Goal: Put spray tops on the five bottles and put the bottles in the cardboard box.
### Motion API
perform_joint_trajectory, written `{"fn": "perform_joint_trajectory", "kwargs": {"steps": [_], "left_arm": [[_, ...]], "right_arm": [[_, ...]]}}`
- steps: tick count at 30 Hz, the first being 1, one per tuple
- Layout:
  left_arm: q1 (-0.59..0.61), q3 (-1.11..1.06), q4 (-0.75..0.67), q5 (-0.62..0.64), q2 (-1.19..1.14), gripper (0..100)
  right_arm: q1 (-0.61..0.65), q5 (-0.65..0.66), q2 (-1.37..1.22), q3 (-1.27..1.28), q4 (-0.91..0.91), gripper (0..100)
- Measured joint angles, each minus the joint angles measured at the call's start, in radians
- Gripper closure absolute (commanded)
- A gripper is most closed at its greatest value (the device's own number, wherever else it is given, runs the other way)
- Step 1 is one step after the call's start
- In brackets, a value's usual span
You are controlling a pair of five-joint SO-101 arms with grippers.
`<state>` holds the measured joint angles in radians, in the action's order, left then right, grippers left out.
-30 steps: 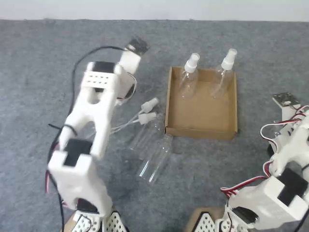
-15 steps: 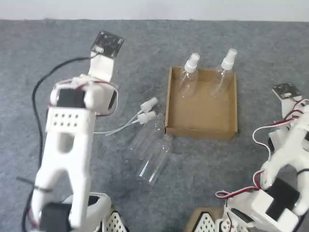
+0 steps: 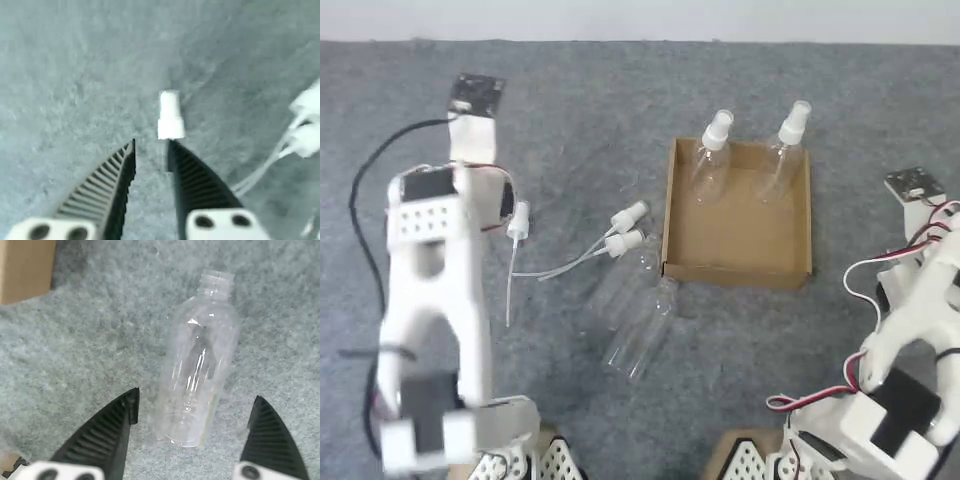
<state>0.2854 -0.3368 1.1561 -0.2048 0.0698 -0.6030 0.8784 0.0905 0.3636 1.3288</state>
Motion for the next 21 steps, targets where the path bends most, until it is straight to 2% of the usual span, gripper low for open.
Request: {"fn": "perform_joint_trajectory", "kwargs": {"steps": [5,21], "left_arm": [[0.0,0.094,0.0,-0.006,-0.203,86],[-0.011,0.365,-0.032,-0.003,-0.608,87]], "right_arm": [[0.002,0.0,0.0,0.0,0.002,70.6],[0.002,0.0,0.0,0.0,0.002,70.6]]}}
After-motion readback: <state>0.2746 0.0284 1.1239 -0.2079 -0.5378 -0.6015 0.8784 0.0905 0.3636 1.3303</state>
